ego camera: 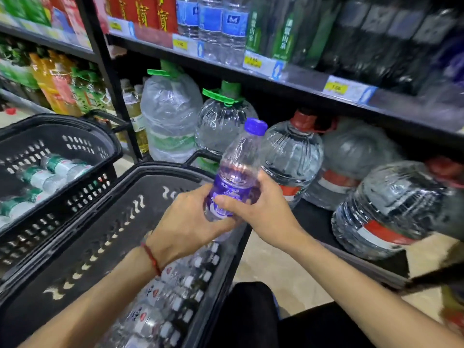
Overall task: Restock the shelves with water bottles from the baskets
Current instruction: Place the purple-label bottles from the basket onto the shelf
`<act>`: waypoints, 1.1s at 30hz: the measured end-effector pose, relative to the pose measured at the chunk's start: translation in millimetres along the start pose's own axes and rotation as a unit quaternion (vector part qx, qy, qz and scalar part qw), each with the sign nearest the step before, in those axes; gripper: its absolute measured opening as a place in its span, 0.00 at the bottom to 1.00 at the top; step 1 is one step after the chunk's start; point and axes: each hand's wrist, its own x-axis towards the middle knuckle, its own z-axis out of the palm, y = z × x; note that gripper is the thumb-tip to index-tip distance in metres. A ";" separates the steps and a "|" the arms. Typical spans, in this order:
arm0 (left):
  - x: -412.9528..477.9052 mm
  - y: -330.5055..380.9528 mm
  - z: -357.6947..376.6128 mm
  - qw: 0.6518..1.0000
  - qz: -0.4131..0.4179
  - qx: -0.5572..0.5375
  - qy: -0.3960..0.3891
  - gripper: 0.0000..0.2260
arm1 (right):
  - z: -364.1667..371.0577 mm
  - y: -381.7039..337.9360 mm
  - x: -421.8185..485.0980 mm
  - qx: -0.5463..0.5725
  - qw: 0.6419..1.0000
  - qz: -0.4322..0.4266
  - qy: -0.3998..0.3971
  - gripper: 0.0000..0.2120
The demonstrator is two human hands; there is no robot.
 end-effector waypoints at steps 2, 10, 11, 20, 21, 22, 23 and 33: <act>16.1 15.8 7.4 0.998 0.045 0.034 -0.034 0.25 | -22.0 -7.7 -8.4 -0.003 0.999 -0.017 0.041 0.26; 46.3 90.3 65.6 0.972 0.177 0.124 -0.087 0.25 | -111.2 -17.5 -52.0 -0.073 0.985 -0.057 0.147 0.27; 47.8 97.4 72.9 0.976 0.178 0.078 -0.103 0.23 | -120.9 -16.9 -56.8 -0.081 0.983 -0.062 0.152 0.27; 65.0 176.8 151.5 0.958 0.213 -0.102 -0.160 0.14 | -216.9 -18.1 -96.0 0.011 0.964 -0.052 0.261 0.25; 68.6 188.1 159.8 0.957 0.217 -0.102 -0.162 0.13 | -229.6 -21.8 -98.9 0.011 0.963 -0.056 0.265 0.25; 71.9 199.9 168.0 0.957 0.221 -0.101 -0.160 0.12 | -242.0 -26.0 -102.7 0.008 0.962 -0.058 0.267 0.26; 74.3 212.5 175.6 0.956 0.228 -0.100 -0.155 0.11 | -254.9 -30.2 -107.5 0.001 0.962 -0.062 0.267 0.26; 100.2 316.3 239.3 0.936 0.286 -0.143 -0.148 0.19 | -369.8 -55.9 -138.2 -0.045 0.943 -0.111 0.310 0.21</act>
